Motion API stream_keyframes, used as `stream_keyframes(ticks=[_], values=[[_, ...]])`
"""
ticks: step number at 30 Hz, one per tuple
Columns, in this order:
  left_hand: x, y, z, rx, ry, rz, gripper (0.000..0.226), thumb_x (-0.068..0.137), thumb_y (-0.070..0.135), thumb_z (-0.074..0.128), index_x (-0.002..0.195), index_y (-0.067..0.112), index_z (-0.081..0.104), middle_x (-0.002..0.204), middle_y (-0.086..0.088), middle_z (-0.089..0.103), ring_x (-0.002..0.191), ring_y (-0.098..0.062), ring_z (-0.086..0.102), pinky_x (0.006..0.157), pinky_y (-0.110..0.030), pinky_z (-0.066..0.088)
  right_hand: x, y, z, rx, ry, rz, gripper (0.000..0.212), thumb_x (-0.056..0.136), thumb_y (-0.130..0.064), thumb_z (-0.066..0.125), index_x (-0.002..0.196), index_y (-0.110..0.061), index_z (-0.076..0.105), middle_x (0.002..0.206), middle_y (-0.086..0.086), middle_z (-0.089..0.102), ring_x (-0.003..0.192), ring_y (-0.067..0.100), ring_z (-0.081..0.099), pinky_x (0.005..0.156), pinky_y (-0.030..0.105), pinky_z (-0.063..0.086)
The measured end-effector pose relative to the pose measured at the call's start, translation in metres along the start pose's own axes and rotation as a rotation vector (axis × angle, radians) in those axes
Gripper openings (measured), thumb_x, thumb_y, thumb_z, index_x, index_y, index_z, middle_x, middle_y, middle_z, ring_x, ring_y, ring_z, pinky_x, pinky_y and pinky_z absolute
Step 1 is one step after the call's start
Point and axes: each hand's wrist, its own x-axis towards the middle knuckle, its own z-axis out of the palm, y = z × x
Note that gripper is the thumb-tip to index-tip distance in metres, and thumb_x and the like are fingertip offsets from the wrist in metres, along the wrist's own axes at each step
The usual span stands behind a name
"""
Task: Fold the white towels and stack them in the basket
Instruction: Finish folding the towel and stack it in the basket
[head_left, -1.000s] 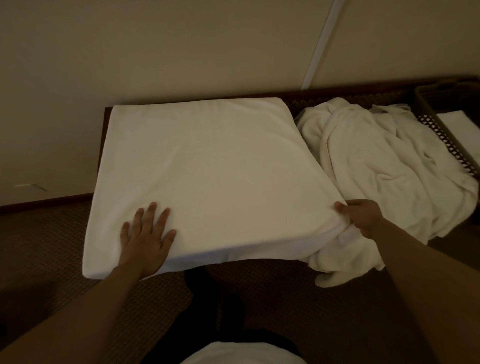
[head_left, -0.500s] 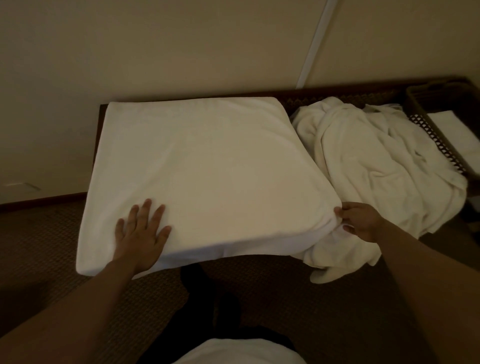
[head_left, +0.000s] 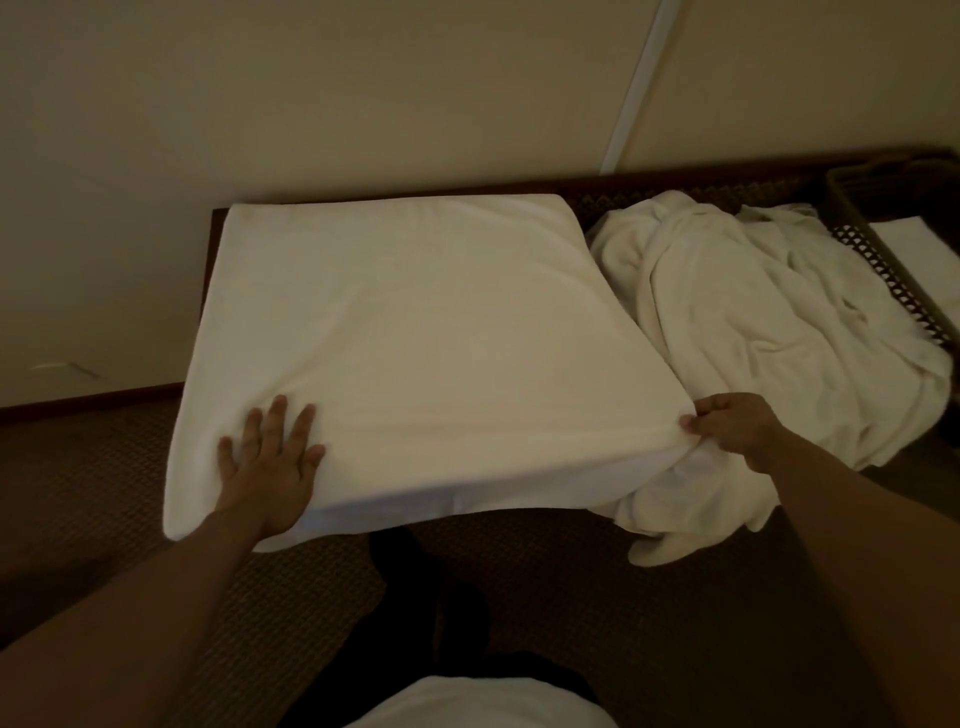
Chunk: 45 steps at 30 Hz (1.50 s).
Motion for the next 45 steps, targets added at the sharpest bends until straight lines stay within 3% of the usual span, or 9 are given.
stream_keyframes(ticks=[4, 6, 11, 19, 24, 28, 31, 35, 45], values=[[-0.006, 0.032, 0.003, -0.061, 0.104, -0.058, 0.067, 0.097, 0.045, 0.014, 0.162, 0.032, 0.004, 0.169, -0.005, -0.010, 0.155, -0.029, -0.008, 0.120, -0.061, -0.005, -0.012, -0.021, 0.060, -0.264, 0.327, -0.097, 0.054, 0.081, -0.020, 0.055, 0.135, -0.017, 0.056, 0.135, 0.013, 0.053, 0.126, 0.036, 0.048, 0.103, 0.051, 0.039], [-0.014, 0.058, 0.005, -0.075, 0.156, 0.037, 0.074, 0.090, 0.045, 0.013, 0.162, 0.028, 0.012, 0.170, -0.007, -0.002, 0.155, -0.030, -0.002, 0.121, -0.059, -0.004, -0.041, -0.036, 0.123, -0.434, 0.405, -0.379, 0.062, 0.087, -0.025, 0.057, 0.147, -0.020, 0.042, 0.155, 0.011, 0.035, 0.138, 0.035, 0.035, 0.106, 0.057, 0.030], [-0.015, 0.102, 0.021, 0.040, 0.116, 0.237, 0.064, 0.099, 0.061, 0.006, 0.160, 0.040, 0.005, 0.169, 0.006, -0.010, 0.155, -0.025, -0.010, 0.119, -0.061, -0.005, -0.112, -0.045, 0.258, -0.818, -0.026, -0.920, 0.063, 0.104, -0.051, 0.027, 0.161, -0.033, 0.008, 0.169, -0.004, -0.007, 0.155, 0.025, -0.009, 0.120, 0.062, 0.000], [-0.029, -0.046, 0.016, -0.095, 0.150, -0.203, 0.061, 0.100, 0.062, 0.006, 0.158, 0.045, -0.007, 0.169, 0.006, -0.013, 0.155, -0.028, -0.009, 0.120, -0.064, 0.001, -0.061, -0.022, 0.202, -0.849, 0.130, -0.623, 0.064, 0.103, -0.057, 0.012, 0.161, -0.033, -0.001, 0.169, -0.006, -0.005, 0.156, 0.025, -0.007, 0.122, 0.059, -0.001], [-0.028, -0.036, 0.004, -0.184, 0.178, -0.493, 0.066, 0.104, 0.051, 0.018, 0.162, 0.023, 0.002, 0.169, -0.009, -0.010, 0.154, -0.037, -0.008, 0.119, -0.065, -0.006, -0.089, -0.050, 0.247, -0.718, 0.200, -0.576, 0.070, 0.099, -0.049, 0.018, 0.161, -0.018, 0.015, 0.169, 0.006, 0.006, 0.155, 0.036, 0.005, 0.118, 0.067, 0.001], [-0.008, 0.036, 0.004, -0.133, 0.227, -0.049, 0.067, 0.099, 0.049, 0.011, 0.161, 0.028, 0.002, 0.169, -0.007, -0.010, 0.155, -0.032, -0.008, 0.120, -0.059, -0.009, -0.125, -0.076, 0.318, -0.878, -0.048, -0.982, 0.064, 0.104, -0.051, 0.019, 0.162, -0.025, 0.014, 0.169, 0.001, 0.004, 0.156, 0.032, 0.003, 0.119, 0.063, -0.002], [0.037, 0.057, -0.006, -0.084, 0.159, 0.150, 0.067, 0.098, 0.053, 0.007, 0.161, 0.034, 0.008, 0.169, -0.001, -0.011, 0.155, -0.029, -0.011, 0.122, -0.060, -0.007, -0.101, -0.109, 0.330, -0.887, -0.043, -0.958, 0.062, 0.103, -0.054, 0.018, 0.161, -0.032, 0.011, 0.169, -0.004, 0.004, 0.156, 0.028, 0.000, 0.119, 0.062, -0.003], [0.103, 0.037, -0.031, -0.009, 0.203, 0.165, 0.066, 0.099, 0.061, 0.012, 0.161, 0.037, 0.011, 0.170, 0.001, -0.007, 0.156, -0.028, -0.009, 0.121, -0.060, -0.006, -0.034, -0.155, 0.301, -0.923, 0.032, -0.744, 0.068, 0.094, -0.061, -0.001, 0.159, -0.040, -0.007, 0.168, -0.010, -0.013, 0.155, 0.026, -0.013, 0.119, 0.063, -0.007], [0.257, -0.011, -0.105, -0.039, 0.234, 0.088, 0.072, 0.097, 0.069, 0.010, 0.160, 0.038, -0.004, 0.168, 0.001, -0.017, 0.154, -0.028, -0.017, 0.121, -0.062, -0.006, 0.047, -0.297, 0.342, -0.862, 0.064, -0.659, 0.068, 0.099, -0.063, 0.006, 0.158, -0.036, -0.017, 0.166, -0.004, -0.025, 0.151, 0.031, -0.026, 0.120, 0.062, -0.010]])
